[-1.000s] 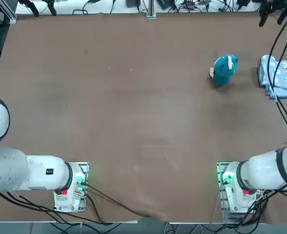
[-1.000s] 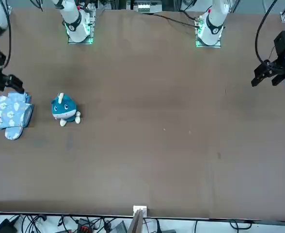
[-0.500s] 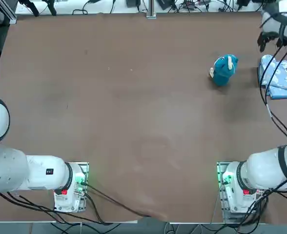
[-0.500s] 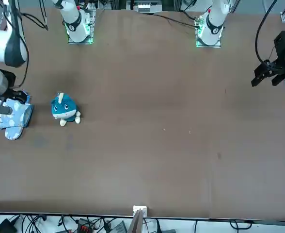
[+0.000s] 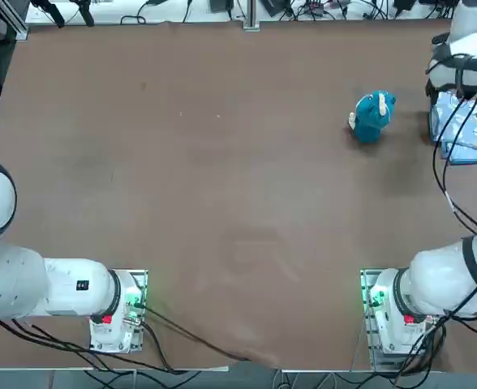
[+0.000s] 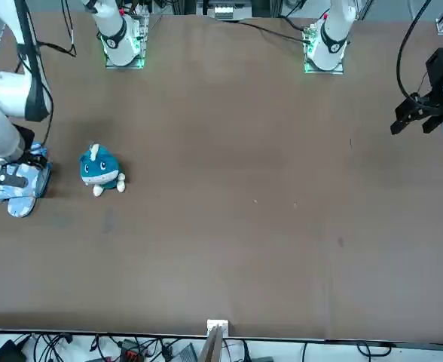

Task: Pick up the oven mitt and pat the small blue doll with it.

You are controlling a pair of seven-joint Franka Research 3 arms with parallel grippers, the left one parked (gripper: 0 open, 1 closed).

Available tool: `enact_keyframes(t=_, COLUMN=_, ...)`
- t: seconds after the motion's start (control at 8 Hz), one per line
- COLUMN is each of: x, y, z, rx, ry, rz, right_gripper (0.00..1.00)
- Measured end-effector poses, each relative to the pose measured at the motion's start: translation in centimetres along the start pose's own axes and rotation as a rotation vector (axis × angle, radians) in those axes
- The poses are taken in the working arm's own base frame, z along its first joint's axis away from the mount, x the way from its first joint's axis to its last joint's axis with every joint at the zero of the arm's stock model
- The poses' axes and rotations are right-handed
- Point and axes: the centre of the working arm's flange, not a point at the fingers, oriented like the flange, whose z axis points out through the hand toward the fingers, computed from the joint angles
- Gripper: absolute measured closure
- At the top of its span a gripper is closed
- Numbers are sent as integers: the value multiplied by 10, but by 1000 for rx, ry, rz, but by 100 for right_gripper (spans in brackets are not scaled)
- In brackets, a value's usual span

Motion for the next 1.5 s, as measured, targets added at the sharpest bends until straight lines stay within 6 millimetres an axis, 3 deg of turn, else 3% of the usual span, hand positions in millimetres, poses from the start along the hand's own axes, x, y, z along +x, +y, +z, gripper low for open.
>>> enact_keyframes(t=0.25, x=-2, y=-1, z=36, rx=-28, ry=13, rz=3, right_gripper=7)
enact_keyframes(t=0.75, x=-8, y=-29, z=81, rx=-175, ry=32, rz=32, right_gripper=12)
enact_keyframes(t=1.12, x=-13, y=-30, z=97, rx=-230, ry=42, rz=0, right_gripper=16)
enact_keyframes(t=1.5, x=-15, y=-24, z=101, rx=-241, ry=40, rz=-7, right_gripper=27)
